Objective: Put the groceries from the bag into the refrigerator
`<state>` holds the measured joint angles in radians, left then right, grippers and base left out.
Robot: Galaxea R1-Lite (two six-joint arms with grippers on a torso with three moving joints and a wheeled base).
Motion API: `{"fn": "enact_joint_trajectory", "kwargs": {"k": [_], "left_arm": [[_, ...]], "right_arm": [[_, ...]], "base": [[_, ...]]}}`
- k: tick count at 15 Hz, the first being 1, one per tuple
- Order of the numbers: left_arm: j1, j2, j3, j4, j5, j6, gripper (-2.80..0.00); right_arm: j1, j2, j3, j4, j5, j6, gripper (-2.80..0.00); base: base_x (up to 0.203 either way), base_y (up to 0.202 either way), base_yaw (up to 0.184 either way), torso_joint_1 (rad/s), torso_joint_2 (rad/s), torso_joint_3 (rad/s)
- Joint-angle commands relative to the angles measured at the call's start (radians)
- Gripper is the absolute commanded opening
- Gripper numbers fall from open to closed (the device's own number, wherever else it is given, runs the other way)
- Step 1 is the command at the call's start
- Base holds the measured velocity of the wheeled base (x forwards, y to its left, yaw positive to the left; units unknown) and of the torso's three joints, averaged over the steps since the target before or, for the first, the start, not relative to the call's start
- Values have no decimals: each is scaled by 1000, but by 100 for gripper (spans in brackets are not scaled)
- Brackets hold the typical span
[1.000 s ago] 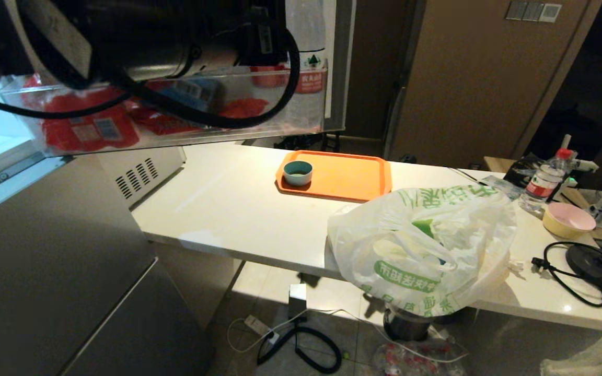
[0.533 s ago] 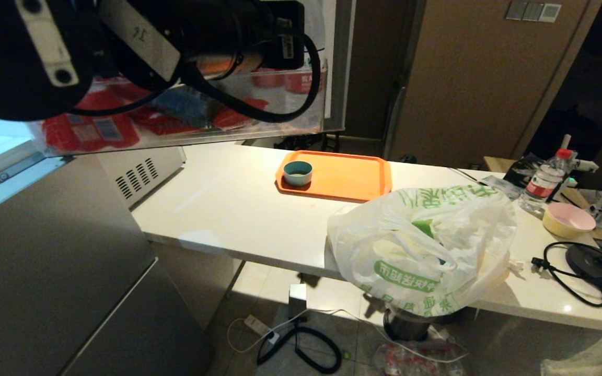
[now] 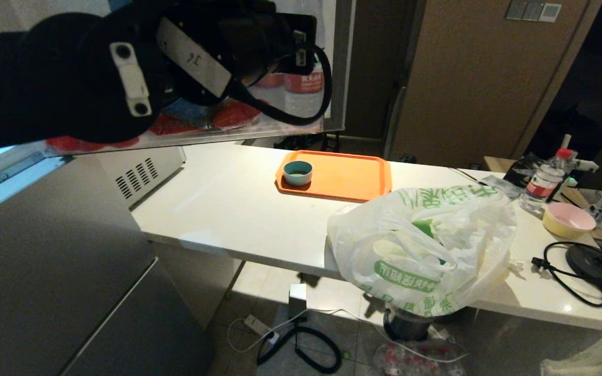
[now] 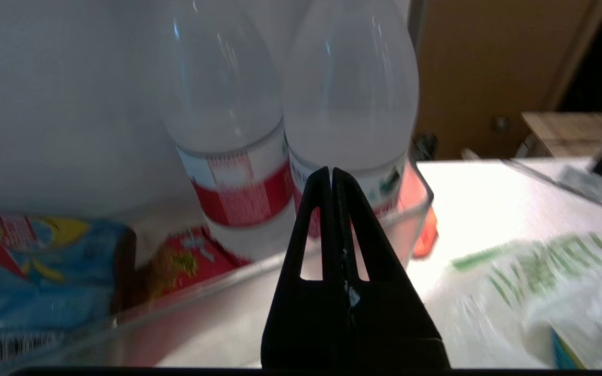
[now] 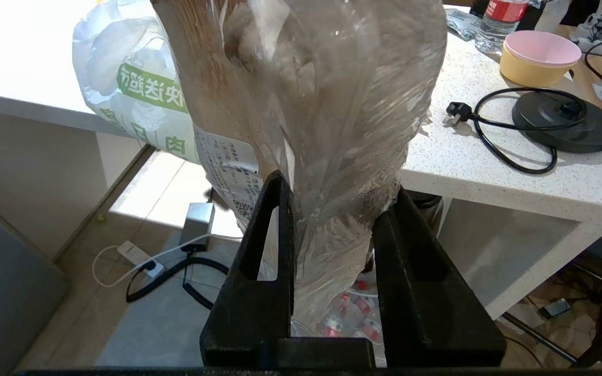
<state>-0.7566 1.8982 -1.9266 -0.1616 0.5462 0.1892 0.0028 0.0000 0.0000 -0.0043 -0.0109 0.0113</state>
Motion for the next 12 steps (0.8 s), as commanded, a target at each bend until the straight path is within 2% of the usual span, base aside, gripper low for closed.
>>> {"fn": "enact_joint_trajectory", "kwargs": {"k": [1, 6, 12], "left_arm": [[0, 30, 0, -66, 28, 33, -280], [6, 37, 1, -82, 67, 133, -280], [62, 51, 1, -81, 84, 151, -280]], "right_arm": [[0, 2, 0, 0, 0, 0, -280], [0, 1, 0, 0, 0, 1, -280], [0, 2, 0, 0, 0, 1, -280]], "base": [[0, 0, 0, 0, 0, 0], [0, 0, 0, 0, 0, 0], [0, 0, 0, 0, 0, 0]]}}
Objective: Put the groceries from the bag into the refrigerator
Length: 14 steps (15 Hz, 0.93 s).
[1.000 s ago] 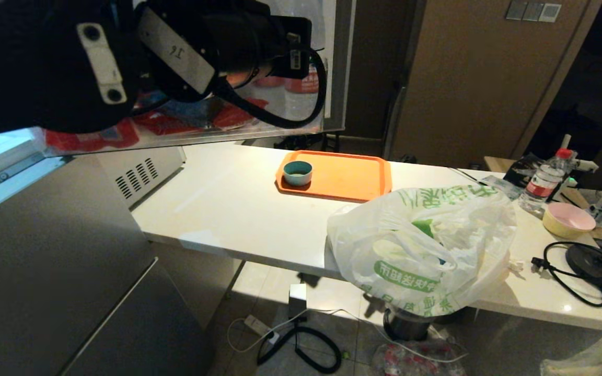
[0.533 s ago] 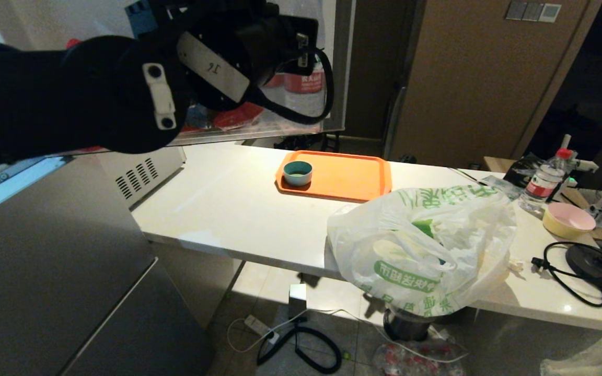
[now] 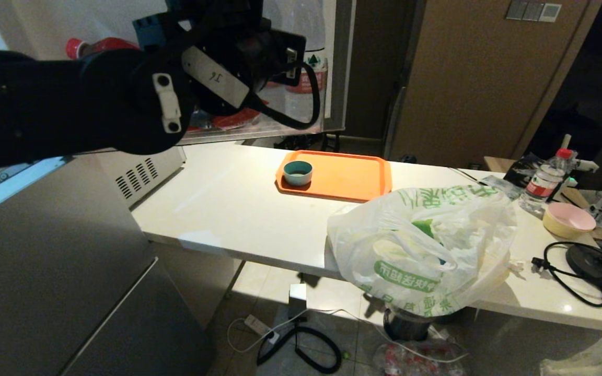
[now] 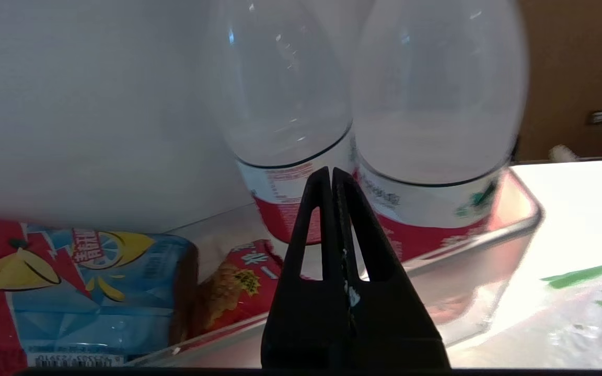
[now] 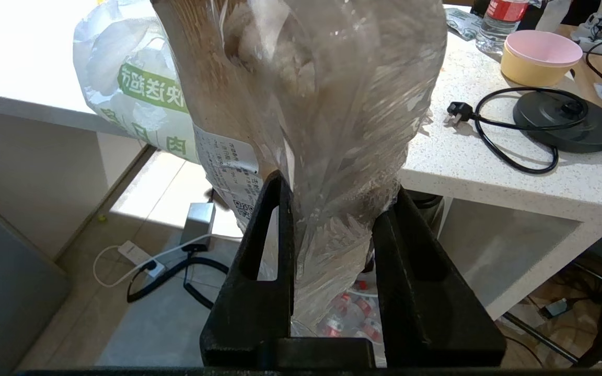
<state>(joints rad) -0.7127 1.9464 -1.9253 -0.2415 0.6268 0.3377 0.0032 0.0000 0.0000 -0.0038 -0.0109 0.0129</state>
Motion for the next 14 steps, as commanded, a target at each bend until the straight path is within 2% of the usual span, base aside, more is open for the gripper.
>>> {"fn": "enact_joint_trajectory", "kwargs": {"k": [1, 5, 7, 12, 14], "left_arm": [[32, 8, -1, -1, 4, 8, -280], [49, 11, 0, 8, -4, 12, -280], [49, 0, 0, 17, -29, 46, -280], [48, -56, 0, 150, -73, 100, -280], [47, -55, 0, 164, -78, 107, -280]], "right_arm": [[0, 2, 0, -1, 0, 1, -280], [0, 2, 0, -1, 0, 1, -280], [0, 2, 0, -1, 0, 1, -280], [0, 2, 0, -1, 0, 1, -280], [0, 2, 0, -1, 0, 0, -280]], "base": [[0, 0, 0, 0, 0, 0], [0, 0, 0, 0, 0, 0], [0, 0, 0, 0, 0, 0], [0, 0, 0, 0, 0, 0], [0, 0, 0, 0, 0, 0]]}}
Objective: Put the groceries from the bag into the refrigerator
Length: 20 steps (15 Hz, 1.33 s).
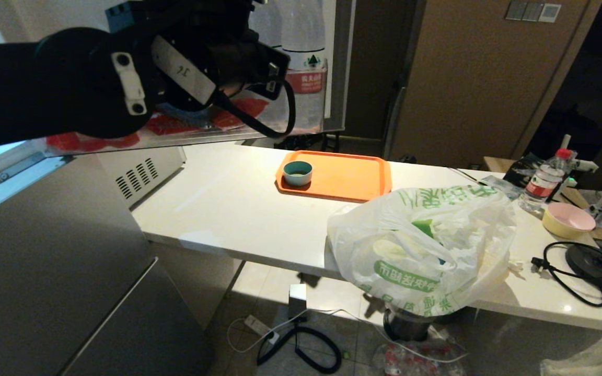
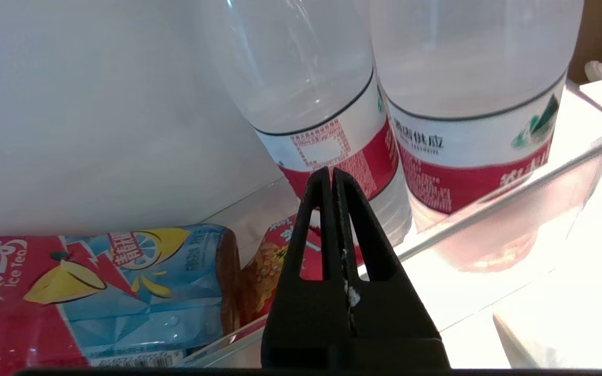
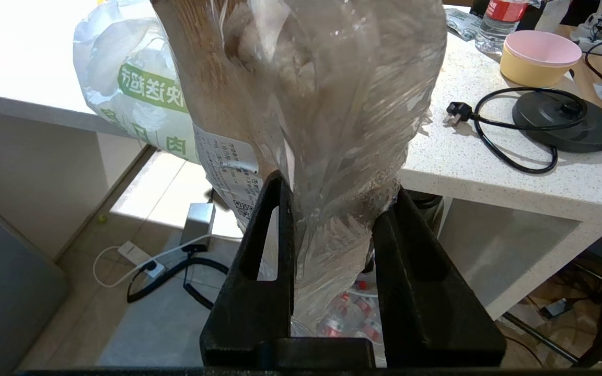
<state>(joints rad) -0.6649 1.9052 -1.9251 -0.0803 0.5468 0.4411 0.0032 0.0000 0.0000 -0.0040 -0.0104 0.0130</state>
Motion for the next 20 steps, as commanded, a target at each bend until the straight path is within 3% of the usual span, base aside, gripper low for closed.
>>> {"fn": "enact_joint_trajectory", "kwargs": {"k": [1, 3, 10, 14, 20], "left_arm": [[0, -8, -1, 5, 1, 16, -280], [0, 2, -2, -8, -10, 50, -280], [-1, 20, -2, -13, -31, 71, -280], [1, 12, -2, -10, -64, 149, -280], [1, -7, -2, 24, -93, 211, -280]], "right_arm": [[0, 2, 0, -1, 0, 1, -280], [0, 2, 0, -1, 0, 1, -280], [0, 2, 0, -1, 0, 1, -280], [0, 2, 0, -1, 0, 1, -280], [1, 2, 0, -1, 0, 1, -280]], "base": [[0, 0, 0, 0, 0, 0], [0, 0, 0, 0, 0, 0], [0, 0, 0, 0, 0, 0], [0, 0, 0, 0, 0, 0], [0, 0, 0, 0, 0, 0]]}}
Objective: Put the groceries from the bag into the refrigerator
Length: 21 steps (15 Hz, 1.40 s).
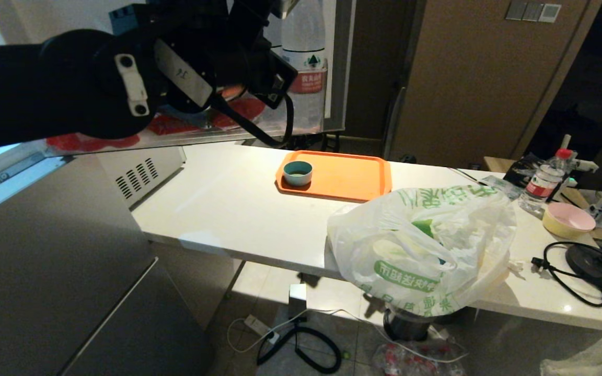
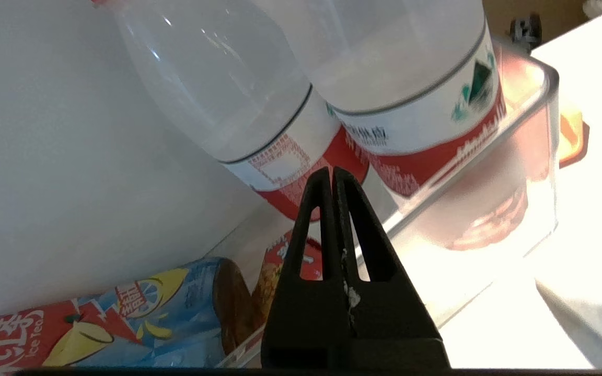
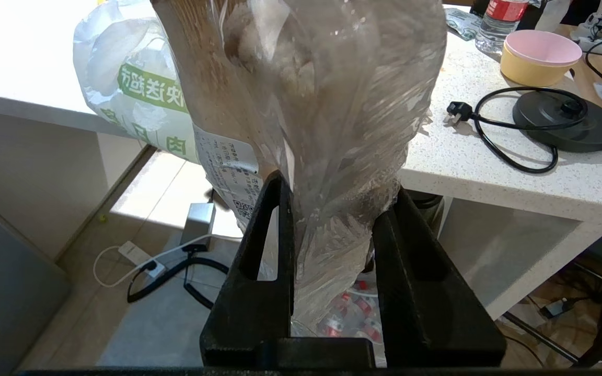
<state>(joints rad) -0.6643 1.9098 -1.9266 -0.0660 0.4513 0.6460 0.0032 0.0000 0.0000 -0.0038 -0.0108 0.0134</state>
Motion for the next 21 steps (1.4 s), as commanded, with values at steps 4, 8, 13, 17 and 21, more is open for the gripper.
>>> {"fn": "enact_joint_trajectory", "kwargs": {"k": [4, 8, 13, 17, 21], "left_arm": [[22, -19, 0, 30, 4, 35, -280], [23, 16, -2, -77, 10, 40, -280], [22, 55, 0, -172, 17, 96, -280], [23, 27, 1, -119, 9, 196, -280], [23, 8, 1, -92, 6, 270, -280]], "right_arm": [[0, 2, 0, -1, 0, -1, -280], [0, 2, 0, -1, 0, 0, -280], [0, 2, 0, -1, 0, 0, -280], [0, 2, 0, -1, 0, 0, -280], [0, 2, 0, -1, 0, 0, -280]], "base": [[0, 0, 0, 0, 0, 0], [0, 0, 0, 0, 0, 0], [0, 0, 0, 0, 0, 0], [0, 0, 0, 0, 0, 0], [0, 0, 0, 0, 0, 0]]}}
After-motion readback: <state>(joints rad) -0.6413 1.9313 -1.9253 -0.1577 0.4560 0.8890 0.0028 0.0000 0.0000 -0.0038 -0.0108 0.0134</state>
